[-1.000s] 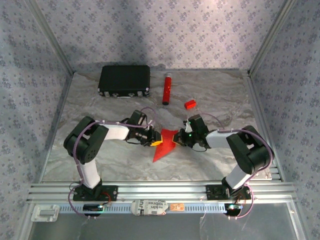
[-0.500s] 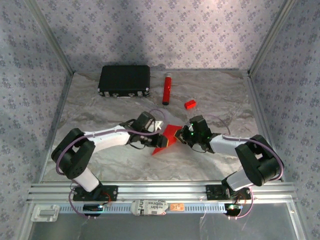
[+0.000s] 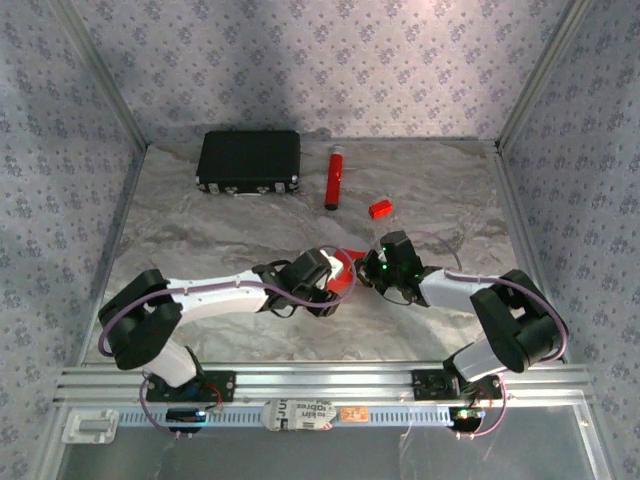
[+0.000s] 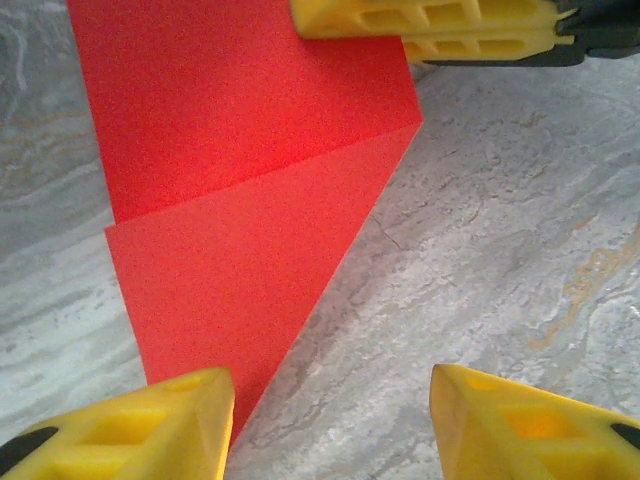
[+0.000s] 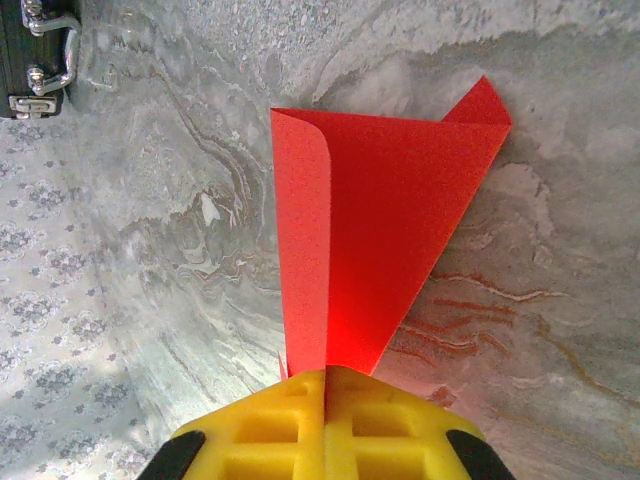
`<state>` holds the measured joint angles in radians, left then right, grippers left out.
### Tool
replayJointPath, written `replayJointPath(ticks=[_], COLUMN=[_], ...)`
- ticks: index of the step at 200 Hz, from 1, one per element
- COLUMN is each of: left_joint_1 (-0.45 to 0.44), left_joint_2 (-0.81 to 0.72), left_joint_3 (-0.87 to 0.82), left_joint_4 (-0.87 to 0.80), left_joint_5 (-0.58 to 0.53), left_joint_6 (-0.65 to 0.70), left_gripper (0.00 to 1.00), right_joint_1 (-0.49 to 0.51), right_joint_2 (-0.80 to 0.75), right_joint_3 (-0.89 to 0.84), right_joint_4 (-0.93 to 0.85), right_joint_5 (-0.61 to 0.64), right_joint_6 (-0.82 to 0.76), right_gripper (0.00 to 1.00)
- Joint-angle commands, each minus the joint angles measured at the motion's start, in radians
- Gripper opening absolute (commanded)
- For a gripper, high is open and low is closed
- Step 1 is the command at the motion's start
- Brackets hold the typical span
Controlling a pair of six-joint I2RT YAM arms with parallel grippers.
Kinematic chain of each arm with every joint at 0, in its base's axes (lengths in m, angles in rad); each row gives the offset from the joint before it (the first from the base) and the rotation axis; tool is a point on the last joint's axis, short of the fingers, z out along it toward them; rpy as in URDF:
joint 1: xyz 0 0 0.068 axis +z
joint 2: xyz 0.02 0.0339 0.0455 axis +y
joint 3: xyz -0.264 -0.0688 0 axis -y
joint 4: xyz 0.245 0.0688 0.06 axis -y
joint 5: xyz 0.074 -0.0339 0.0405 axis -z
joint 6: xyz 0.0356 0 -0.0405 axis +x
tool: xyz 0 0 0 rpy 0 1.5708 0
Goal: Fold a paper plane with a square sheet of paper (pick it up from the middle)
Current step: Fold the wing for the fifth time at the center of the table.
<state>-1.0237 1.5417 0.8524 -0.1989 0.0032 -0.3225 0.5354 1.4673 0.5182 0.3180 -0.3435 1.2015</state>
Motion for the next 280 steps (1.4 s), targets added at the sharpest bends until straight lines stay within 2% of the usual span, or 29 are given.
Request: replayJointPath(ticks=[1,117,197,261,280], left_joint_1=[-0.013,-0.042,-0.065,-0.068,-0.069], left_joint_2=[0.027,0.128,0.147,0.148,0.146], left_joint_3=[0.023,0.077,0.08,0.084,0.085], left_joint_4=[0.001,-0.016,-0.029,-0.03,-0.031], left_joint_5=[-0.05,-0.15,-0.244,-0.269,-0.273], left_joint_6=[0.084,0.144,0.169,0.174,0.172], left_gripper=[0.52,0.49,0.39,0.36,0.32], right_joint_1=[-0.005,-0.02,-0.027,-0.026,-0.026], right_joint_2=[-0.02,-0.031,-0.037,-0.048,-0.049], right_joint_3=[0.0,-0.003,-0.003,-0.005,-0.006], right_joint_4=[-0.008,-0.011,-0.016,-0.021,-0.023], right_joint_5=[0.009,-0.018,-0.028,-0.027,-0.027], right_joint_6=[0.014,0.0,-0.006,-0.008,-0.01], right_gripper=[0.05,0.06,0.06,0.06,0.06])
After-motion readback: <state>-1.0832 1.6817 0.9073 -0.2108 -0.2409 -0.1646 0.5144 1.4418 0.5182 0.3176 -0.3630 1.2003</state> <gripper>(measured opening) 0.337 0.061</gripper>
